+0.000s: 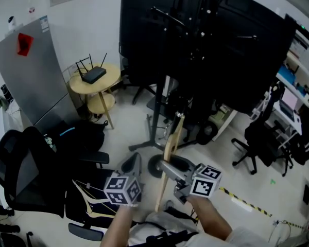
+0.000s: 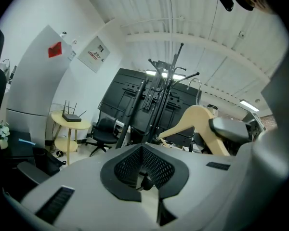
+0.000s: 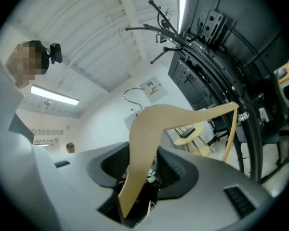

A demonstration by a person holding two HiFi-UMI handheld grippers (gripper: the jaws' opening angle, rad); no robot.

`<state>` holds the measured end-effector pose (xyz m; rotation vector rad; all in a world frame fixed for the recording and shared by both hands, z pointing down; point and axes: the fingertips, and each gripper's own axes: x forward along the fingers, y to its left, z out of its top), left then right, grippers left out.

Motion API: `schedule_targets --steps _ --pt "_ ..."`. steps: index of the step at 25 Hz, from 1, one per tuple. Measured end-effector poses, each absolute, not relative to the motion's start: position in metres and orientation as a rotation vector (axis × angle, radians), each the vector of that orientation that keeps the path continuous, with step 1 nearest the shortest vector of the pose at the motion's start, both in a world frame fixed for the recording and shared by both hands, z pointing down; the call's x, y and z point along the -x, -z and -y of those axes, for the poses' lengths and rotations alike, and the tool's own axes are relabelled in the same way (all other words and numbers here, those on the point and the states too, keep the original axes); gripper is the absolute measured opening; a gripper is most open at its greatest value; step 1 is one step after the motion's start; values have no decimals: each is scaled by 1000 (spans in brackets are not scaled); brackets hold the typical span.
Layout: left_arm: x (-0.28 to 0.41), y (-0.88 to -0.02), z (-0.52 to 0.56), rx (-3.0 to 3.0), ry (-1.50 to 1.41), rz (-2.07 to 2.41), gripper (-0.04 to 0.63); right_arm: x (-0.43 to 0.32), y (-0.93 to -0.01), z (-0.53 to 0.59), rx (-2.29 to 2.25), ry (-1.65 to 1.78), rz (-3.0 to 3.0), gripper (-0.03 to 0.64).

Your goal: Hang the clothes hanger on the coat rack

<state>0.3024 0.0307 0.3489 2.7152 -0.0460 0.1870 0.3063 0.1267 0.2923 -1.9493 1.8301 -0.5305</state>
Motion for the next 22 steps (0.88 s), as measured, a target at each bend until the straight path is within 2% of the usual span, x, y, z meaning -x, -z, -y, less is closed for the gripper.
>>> schedule_targets --steps 10,22 --pt "-367 -303 -95 -2793 -214 -189 -11 -395 -215 -179 1918 506 -1746 195" --pt "-429 -212 -127 -2929 -65 -340 -11 -489 -154 -186 1919 452 -1698 195"
